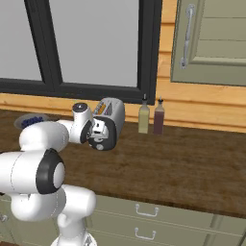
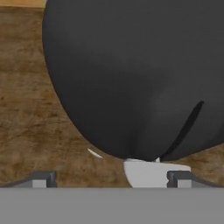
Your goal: Start the toaster. Once the lever pops up, take the bread to the plate on the dining counter.
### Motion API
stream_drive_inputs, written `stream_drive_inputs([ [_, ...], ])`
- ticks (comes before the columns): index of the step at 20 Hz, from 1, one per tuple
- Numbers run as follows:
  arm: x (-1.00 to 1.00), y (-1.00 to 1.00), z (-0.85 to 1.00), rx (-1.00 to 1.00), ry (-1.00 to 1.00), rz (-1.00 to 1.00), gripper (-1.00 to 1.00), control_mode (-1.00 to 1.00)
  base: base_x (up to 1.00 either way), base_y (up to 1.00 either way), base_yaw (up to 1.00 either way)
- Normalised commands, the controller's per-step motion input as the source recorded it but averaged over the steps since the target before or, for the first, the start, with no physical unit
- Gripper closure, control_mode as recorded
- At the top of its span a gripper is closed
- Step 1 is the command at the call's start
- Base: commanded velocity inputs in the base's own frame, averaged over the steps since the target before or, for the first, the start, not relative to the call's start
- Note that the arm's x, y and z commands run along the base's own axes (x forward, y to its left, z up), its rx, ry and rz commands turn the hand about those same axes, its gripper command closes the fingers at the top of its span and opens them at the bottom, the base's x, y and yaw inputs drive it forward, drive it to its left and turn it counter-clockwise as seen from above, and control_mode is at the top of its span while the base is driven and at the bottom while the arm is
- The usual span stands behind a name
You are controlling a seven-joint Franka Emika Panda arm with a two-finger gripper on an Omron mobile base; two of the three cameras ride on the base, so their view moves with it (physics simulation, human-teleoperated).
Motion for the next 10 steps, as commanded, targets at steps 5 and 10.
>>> stream_drive_inputs([
  [5,0.0,0.0,-0.35,0.0,-0.04,0.0,-1.0,-1.0,0.0,0.0,0.0],
  [10,0.0,0.0,-0.29,0.0,-0.02,0.0,-1.0,-1.0,0.0,0.0,0.0],
])
